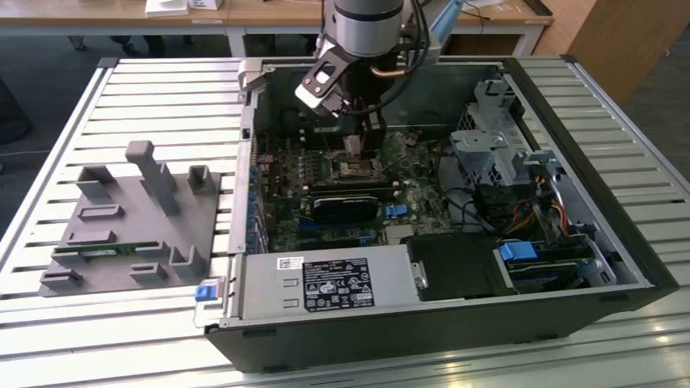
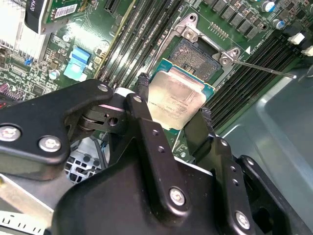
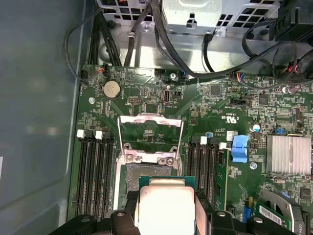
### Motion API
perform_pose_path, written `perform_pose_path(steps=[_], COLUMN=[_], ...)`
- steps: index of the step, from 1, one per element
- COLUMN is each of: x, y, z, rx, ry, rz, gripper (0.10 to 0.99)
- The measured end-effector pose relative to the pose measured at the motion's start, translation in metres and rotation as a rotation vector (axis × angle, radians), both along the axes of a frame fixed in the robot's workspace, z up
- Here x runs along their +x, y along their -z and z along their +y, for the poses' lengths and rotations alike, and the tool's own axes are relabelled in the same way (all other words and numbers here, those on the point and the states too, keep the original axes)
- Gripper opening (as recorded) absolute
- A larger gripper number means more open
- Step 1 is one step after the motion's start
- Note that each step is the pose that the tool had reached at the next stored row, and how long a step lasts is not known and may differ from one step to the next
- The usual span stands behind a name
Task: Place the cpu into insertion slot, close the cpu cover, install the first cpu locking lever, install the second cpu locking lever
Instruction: 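Place the cpu into insertion slot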
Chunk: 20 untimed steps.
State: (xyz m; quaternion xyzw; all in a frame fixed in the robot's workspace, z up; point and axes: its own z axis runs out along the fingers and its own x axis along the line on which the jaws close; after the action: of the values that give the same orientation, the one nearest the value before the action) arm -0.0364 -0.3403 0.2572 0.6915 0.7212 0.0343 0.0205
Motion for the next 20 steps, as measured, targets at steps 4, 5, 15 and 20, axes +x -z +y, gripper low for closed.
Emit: perform_pose_path(steps=[4, 5, 15, 20], x=[0.0000, 0.0000, 0.0000, 0.0000], y=[0.0012, 0.0014, 0.0036, 0.0045], z=[0.0000, 0.0000, 0.0000, 0.0000], rx=[0.000, 0.000, 0.000, 0.000], ry=[0.000, 0.000, 0.000, 0.000], rz=[0.0002, 0.0002, 0.0001, 0.0001], gripper=[0.537, 0.537, 0.537, 0.537])
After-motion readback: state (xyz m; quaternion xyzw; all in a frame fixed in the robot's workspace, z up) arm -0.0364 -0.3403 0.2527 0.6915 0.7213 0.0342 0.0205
